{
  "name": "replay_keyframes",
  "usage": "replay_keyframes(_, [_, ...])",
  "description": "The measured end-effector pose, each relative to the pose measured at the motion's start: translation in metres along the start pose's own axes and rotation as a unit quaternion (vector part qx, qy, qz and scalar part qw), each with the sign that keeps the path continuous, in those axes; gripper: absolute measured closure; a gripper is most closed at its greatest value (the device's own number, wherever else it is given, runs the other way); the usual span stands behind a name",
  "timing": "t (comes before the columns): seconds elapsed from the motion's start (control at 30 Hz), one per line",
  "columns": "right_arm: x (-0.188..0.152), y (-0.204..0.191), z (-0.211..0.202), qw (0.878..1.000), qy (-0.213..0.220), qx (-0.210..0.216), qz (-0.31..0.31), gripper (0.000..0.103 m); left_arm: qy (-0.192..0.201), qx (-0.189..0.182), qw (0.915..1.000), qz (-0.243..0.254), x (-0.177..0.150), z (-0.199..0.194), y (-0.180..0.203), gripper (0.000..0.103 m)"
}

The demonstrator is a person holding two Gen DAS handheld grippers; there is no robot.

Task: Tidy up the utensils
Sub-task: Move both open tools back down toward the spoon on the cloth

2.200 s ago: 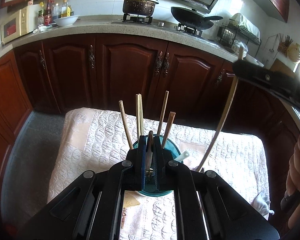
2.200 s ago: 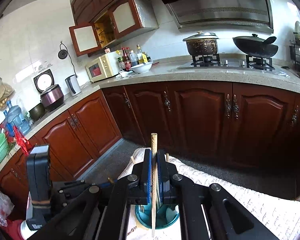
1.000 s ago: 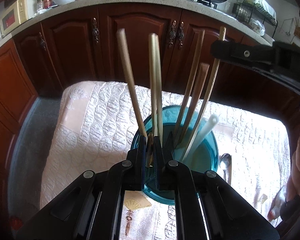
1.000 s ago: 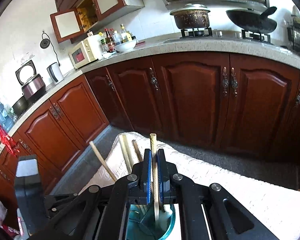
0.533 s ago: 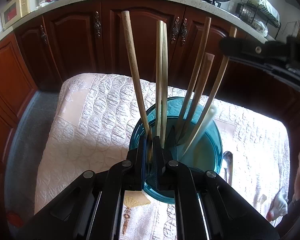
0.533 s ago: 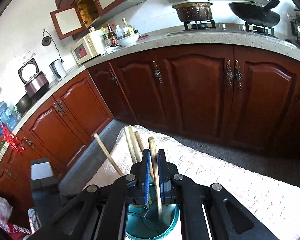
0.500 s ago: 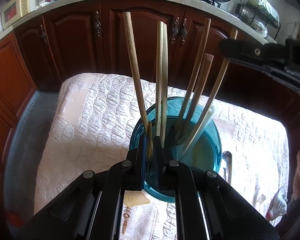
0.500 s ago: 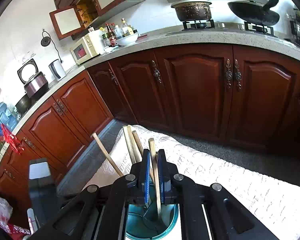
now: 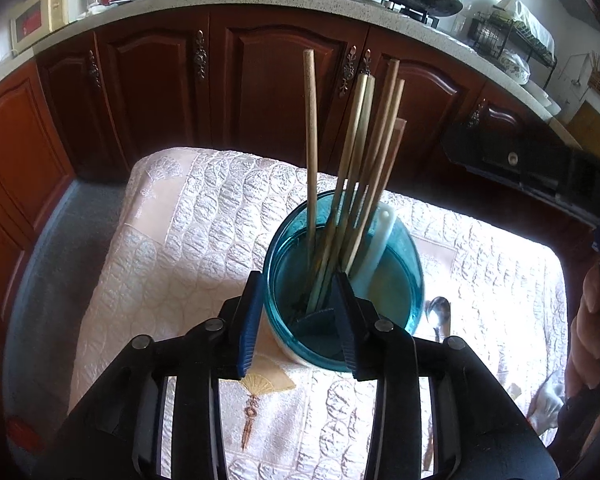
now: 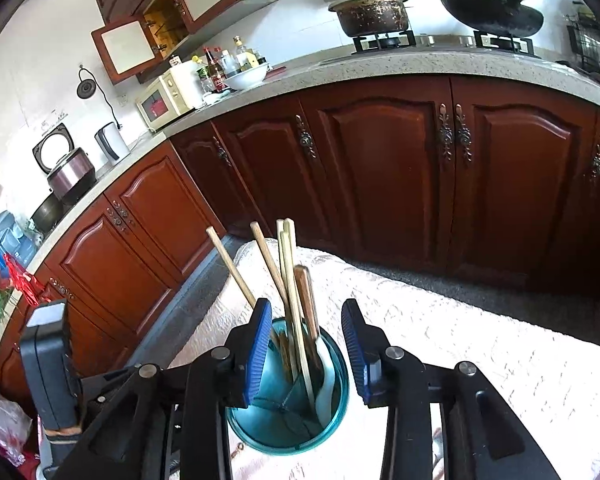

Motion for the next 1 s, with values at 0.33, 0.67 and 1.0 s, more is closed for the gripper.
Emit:
replay_keyframes(0.33, [-0.031, 0.013, -0.036, 1.0, 0.017, -0.02, 0.01, 0.061, 0.028, 0.011, 0.9993, 0.023, -0.009, -0.018, 0.03, 0.063])
replay_keyframes(0.67, [-0.066, 0.039, -0.067, 0.997, 0.028, -0.069, 0.023, 0.061, 0.036, 0.006, 0.9986, 0.038, -0.021, -0.025, 0.061, 0.063])
replay_keyframes(1.0, [-0.101, 0.071, -0.084, 0.993, 0.015, -0.112, 0.031, 0.059, 0.03, -0.011, 0.9979, 0.056, -0.035, -0.019, 0.094, 0.05])
Point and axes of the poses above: each gripper's, at about its wrist camera, not at the fingertips, and z roughly the way its jaws point, y to its right, x to its top, the point moved 3 cm from there along z, roughly the way its jaws point, and after that the axes turned 14 degrees about -x, right-handed, at the moved point
